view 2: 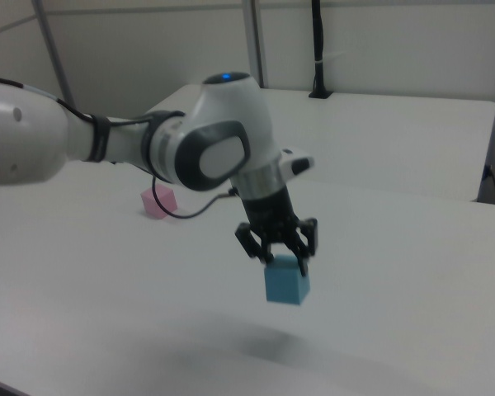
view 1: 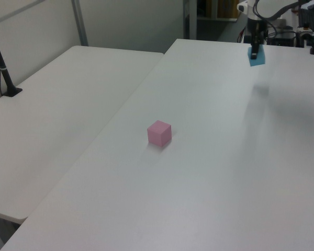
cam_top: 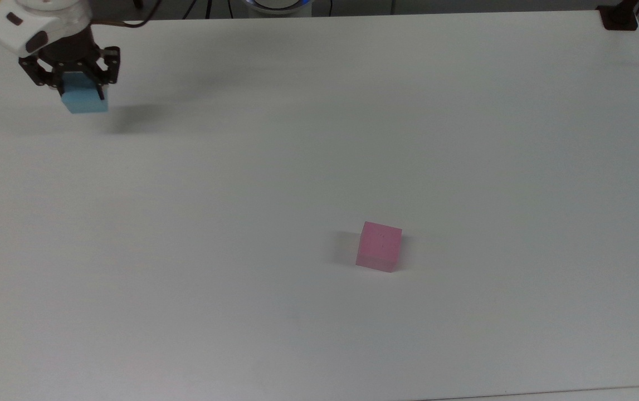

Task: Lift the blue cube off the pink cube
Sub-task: 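Lift the light-blue cube off the pink cube and carry it away, then lower the light-blue cube onto the table and open the gripper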

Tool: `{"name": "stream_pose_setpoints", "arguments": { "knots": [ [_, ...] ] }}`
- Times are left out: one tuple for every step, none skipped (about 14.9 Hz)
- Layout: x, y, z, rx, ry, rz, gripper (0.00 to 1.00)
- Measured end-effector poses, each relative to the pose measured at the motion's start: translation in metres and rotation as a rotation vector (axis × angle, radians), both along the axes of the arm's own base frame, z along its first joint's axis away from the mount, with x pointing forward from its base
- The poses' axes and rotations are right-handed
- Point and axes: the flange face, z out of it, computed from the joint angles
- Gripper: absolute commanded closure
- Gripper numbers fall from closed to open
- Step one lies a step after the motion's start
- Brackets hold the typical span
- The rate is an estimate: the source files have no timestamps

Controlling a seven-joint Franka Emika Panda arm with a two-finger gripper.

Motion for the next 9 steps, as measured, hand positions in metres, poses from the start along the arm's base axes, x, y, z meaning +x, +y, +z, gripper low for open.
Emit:
{"name": "stream_pose_setpoints", "arguments": {
  "knots": [
    [-0.005,-0.01,-0.007,-0.001,0.014,0.006,0.82],
    [-0.008,-0.019,-0.015,-0.006,0.017,0.014,0.82],
    [-0.009,-0.029,-0.025,-0.017,0.012,0.029,0.82],
    [-0.011,-0.04,-0.034,-0.032,0.003,0.044,0.82],
    [-0.014,-0.051,-0.044,-0.047,-0.004,0.058,0.82],
    [-0.018,-0.063,-0.052,-0.06,-0.004,0.07,0.77],
    [-0.023,-0.079,-0.061,-0.067,-0.01,0.072,0.69],
    [-0.025,-0.085,-0.066,-0.066,-0.015,0.068,0.6],
    [-0.026,-0.089,-0.072,-0.064,-0.016,0.066,0.47]
  ]
}}
